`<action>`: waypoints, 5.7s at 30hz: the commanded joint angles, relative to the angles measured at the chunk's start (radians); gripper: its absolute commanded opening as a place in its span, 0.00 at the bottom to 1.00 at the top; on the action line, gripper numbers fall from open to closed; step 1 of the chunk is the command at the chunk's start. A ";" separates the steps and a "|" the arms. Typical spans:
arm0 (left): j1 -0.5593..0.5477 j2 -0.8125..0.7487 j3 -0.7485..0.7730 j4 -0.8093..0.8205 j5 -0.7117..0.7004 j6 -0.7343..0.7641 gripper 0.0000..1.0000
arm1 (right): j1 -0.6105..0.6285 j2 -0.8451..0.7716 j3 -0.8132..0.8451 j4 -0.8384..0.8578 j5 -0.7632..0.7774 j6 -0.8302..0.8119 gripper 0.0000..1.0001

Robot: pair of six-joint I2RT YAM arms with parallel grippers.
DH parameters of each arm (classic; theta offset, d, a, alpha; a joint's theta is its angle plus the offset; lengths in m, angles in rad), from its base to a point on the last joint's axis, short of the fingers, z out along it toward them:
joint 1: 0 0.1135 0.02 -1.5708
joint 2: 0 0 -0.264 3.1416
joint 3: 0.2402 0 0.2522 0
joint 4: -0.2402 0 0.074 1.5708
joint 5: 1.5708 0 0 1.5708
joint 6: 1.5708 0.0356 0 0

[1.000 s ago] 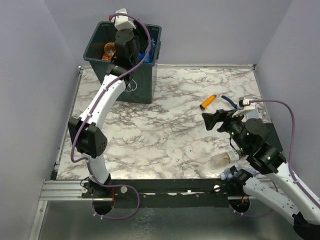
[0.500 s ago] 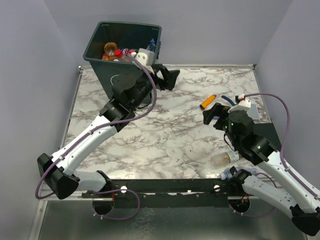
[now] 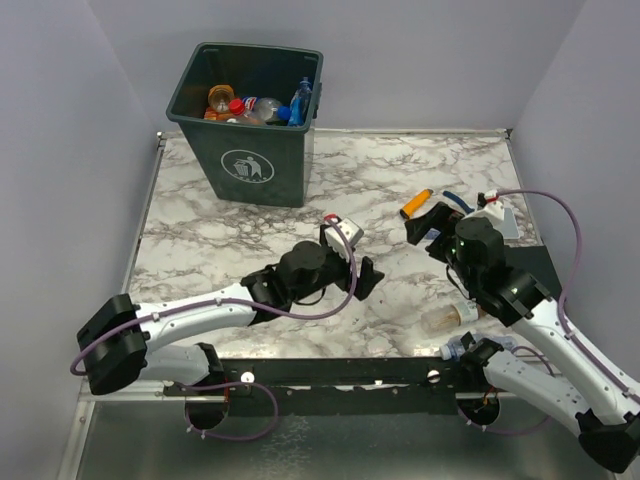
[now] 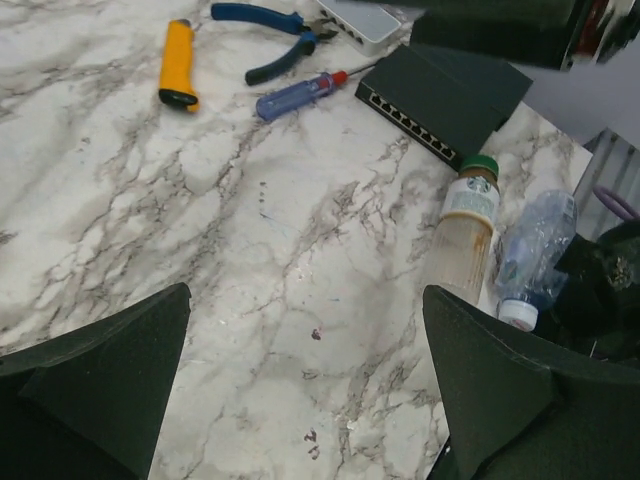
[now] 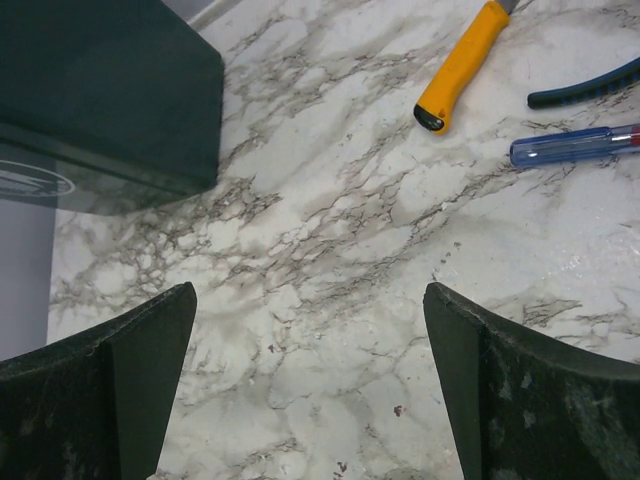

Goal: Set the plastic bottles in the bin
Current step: Pick up the plastic bottle from the corner of the board.

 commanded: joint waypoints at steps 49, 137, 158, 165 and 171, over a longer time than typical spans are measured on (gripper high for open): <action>-0.243 0.890 0.356 0.377 0.297 0.504 0.86 | -0.006 -0.204 0.141 -0.170 -0.012 -0.051 1.00; 0.118 -0.108 0.490 -0.133 0.464 0.004 0.99 | -0.004 0.209 0.289 0.194 -1.338 -0.723 0.36; 0.153 -0.008 0.498 -0.072 0.699 -0.085 0.00 | -0.004 0.164 0.298 0.176 -1.281 -0.693 0.77; 0.227 -0.029 0.578 -0.077 0.302 0.003 0.00 | -0.004 0.122 0.350 0.097 -1.106 -0.659 1.00; 0.406 0.083 0.797 -0.029 -0.121 0.141 0.00 | -0.005 0.037 0.331 0.031 -0.952 -0.630 1.00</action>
